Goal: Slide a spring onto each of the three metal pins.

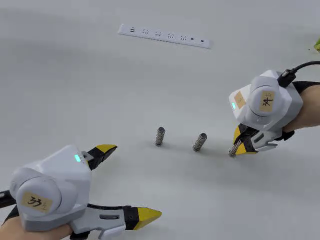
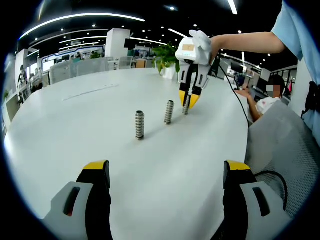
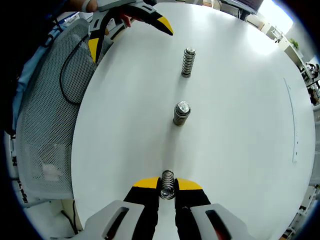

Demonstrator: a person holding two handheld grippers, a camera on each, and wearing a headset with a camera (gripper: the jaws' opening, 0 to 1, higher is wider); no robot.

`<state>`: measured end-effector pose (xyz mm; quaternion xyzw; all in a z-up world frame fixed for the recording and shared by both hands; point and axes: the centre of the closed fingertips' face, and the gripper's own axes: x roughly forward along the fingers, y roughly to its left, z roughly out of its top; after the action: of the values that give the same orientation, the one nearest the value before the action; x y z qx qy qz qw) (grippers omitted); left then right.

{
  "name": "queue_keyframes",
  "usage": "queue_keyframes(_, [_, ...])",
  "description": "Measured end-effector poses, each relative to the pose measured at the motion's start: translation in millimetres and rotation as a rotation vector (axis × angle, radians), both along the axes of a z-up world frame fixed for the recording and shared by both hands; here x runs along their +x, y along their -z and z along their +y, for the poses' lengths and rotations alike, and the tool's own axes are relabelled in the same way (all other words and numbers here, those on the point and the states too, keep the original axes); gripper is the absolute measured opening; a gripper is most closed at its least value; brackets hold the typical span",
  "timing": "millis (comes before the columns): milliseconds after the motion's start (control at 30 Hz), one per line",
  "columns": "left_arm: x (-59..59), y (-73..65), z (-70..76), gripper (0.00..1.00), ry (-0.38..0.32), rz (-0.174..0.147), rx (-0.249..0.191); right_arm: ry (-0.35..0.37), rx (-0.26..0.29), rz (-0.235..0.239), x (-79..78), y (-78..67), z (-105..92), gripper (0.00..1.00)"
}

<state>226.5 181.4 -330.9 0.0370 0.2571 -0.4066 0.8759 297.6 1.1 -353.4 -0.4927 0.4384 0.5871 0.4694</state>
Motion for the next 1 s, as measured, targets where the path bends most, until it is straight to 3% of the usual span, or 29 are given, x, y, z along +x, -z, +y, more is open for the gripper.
queue_keyframes(800, [-0.8, -2.8, 1.0, 0.92, -0.012, -0.005, -0.006, 0.013, 0.001, -0.006, 3.2, 9.0, -4.7, 0.09])
queue_keyframes(1000, [-0.7, -3.5, 0.9, 0.92, -0.013, -0.006, -0.005, 0.089, 0.044, 0.018, 4.8, 11.5, -3.2, 0.26])
